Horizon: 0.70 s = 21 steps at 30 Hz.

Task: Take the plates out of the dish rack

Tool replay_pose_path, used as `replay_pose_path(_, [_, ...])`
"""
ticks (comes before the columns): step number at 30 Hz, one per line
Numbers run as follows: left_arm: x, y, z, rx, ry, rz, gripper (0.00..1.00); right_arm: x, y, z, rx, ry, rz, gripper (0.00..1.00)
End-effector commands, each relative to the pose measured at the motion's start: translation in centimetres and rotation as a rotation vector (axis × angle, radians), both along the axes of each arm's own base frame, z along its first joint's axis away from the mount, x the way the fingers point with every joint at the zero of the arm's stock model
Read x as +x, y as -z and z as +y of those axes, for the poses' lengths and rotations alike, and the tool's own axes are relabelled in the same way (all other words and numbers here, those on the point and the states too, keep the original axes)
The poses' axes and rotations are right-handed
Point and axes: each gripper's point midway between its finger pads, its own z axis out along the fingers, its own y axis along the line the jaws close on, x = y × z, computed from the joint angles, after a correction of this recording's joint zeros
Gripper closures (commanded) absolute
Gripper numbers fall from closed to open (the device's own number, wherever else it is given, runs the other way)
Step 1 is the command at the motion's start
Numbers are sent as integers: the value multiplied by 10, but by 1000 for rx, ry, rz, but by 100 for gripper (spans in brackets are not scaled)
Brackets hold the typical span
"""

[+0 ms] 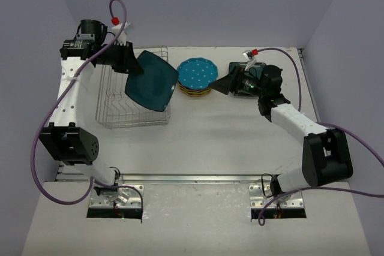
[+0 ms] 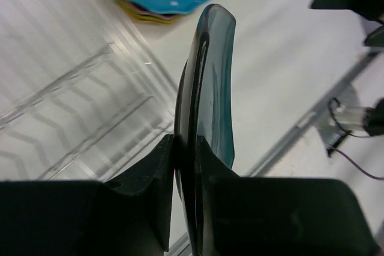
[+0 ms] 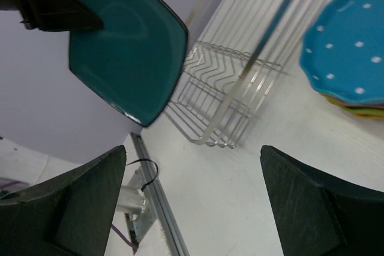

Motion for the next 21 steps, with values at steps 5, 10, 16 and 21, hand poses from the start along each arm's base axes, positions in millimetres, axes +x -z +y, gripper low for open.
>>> replay_pose_path(5, [-33,-43,-79,-441,247,-46,100,-22,-24,44,42,-132,-112,8])
replay_pose_path(10, [-39,-41,-95,-503,262,-9,100,-26,-10,63,44,-151,-62,8])
replay_pose_path(16, [-38,-43,-98,-508,270,-14,100,-39,0,81,27,-221,-53,11])
replay_pose_path(21, [-36,-40,-101,-517,276,0,100,-51,-5,93,70,-279,-48,37])
